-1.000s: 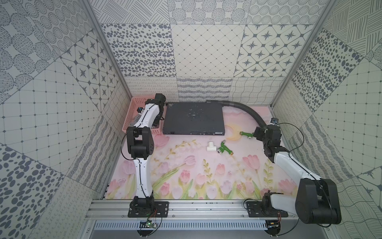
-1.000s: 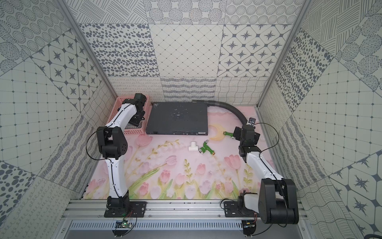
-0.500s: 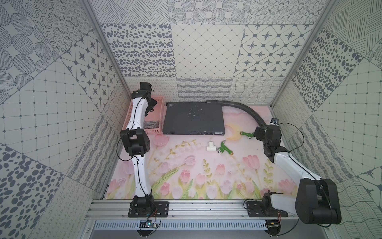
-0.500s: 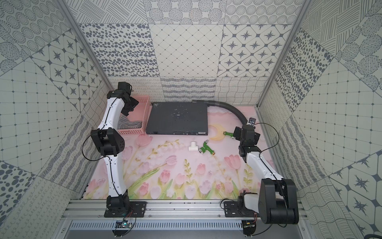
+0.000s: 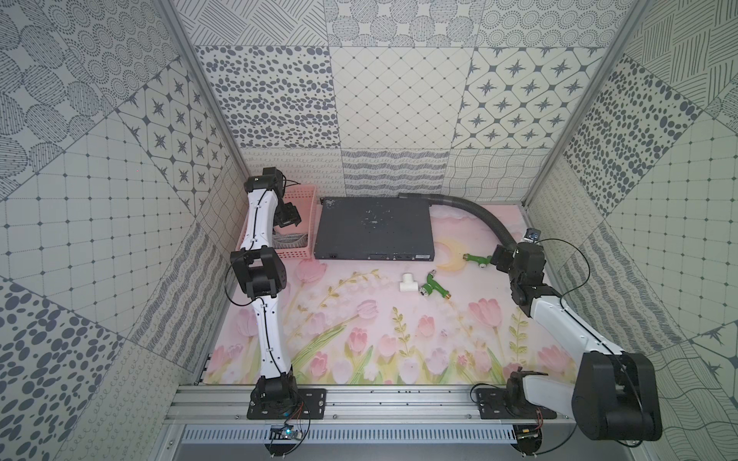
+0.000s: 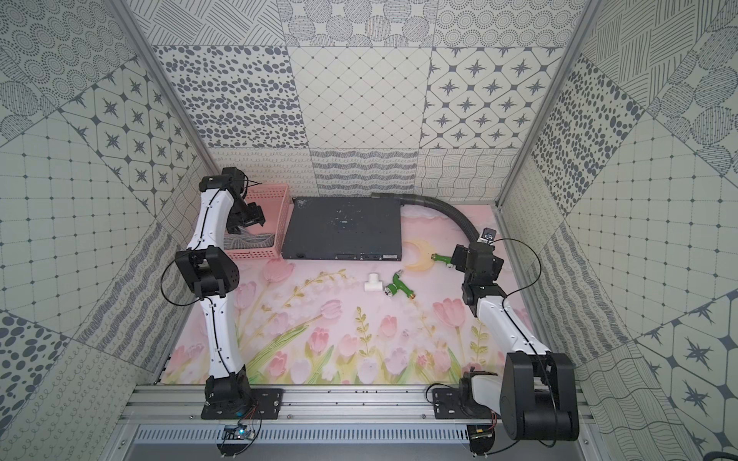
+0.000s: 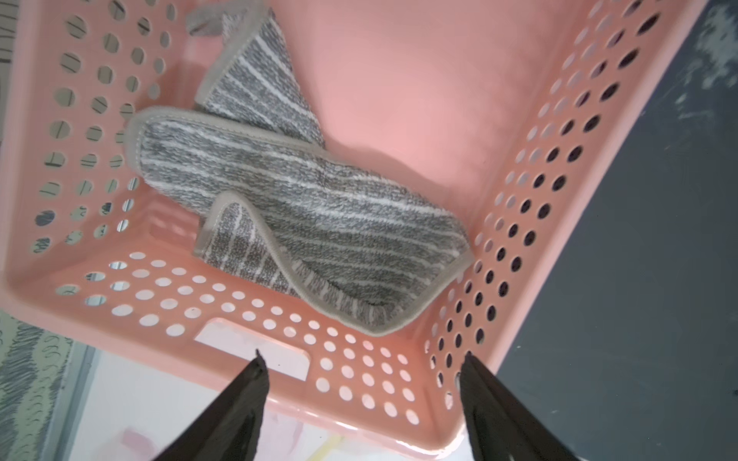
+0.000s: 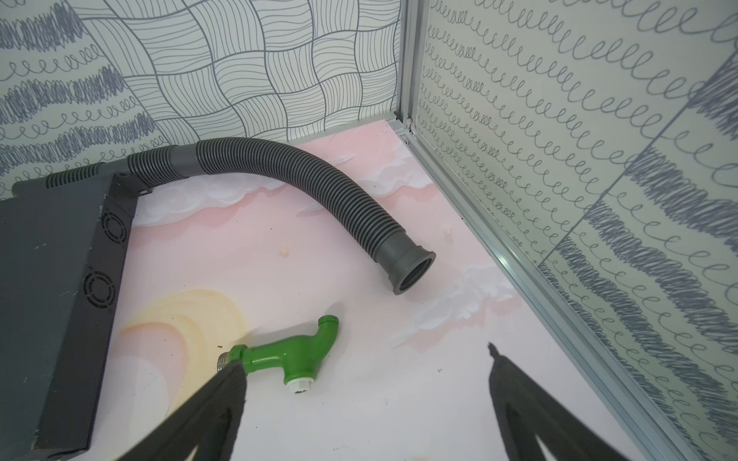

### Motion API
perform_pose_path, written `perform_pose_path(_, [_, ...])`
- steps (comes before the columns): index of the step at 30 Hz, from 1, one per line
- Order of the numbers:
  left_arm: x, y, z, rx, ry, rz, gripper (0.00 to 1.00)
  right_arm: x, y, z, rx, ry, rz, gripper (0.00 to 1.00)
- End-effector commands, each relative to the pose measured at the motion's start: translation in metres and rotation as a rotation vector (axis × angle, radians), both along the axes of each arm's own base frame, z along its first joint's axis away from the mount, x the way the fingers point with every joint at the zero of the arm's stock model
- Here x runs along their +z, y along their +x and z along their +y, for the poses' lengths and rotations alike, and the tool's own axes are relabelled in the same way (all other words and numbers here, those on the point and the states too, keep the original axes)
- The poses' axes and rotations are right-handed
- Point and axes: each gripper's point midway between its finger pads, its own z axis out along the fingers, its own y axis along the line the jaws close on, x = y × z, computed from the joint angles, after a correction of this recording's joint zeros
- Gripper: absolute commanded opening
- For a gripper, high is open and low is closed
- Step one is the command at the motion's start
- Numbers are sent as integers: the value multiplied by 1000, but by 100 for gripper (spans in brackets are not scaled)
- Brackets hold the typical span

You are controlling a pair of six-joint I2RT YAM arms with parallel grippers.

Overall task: Fold the square dishcloth
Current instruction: Pick up the cleaning item from the bin.

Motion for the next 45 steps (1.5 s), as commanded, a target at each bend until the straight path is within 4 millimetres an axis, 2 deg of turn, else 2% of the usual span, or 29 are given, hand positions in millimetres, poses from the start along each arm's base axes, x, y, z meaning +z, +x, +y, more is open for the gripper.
perform_pose_path(1, [-23,-35,8,-236,60,216,77,4,-1,1,-8,9,-29,97])
perform_pose_path(6, [-37,-26,5,-242,52,208,77,4,-1,1,-5,10,-29,97])
perform_pose_path(9, [-47,-24,0,-295,82,239,72,5,-1,1,-6,10,-29,97])
perform_pose_path(14, [-85,-37,-8,-429,175,419,76,6,-4,0,-9,8,-33,97])
perform_pose_path(21, [-91,-35,-14,-510,192,435,70,9,-5,2,-1,14,-49,97])
perform_pose_path(22, [-91,-34,-15,-518,188,433,63,9,-5,2,-1,14,-49,97])
perform_pose_path(25, [-92,-34,-15,-530,181,429,28,10,-5,1,-4,12,-51,97])
perform_pose_path(28, [-89,-32,-15,-528,183,419,0,10,-5,2,-2,13,-52,97])
perform_pose_path(33, [-65,-23,-6,-472,216,340,0,10,-5,2,2,14,-50,97])
perform_pose_path(36, [-36,-18,1,-439,258,273,0,11,-5,3,4,16,-53,97])
perform_pose_path(43, [42,-12,-11,-374,215,51,0,10,-4,4,10,21,-51,97])
perform_pose_path(45, [58,-13,-12,-360,214,12,0,10,-4,5,13,25,-52,97])
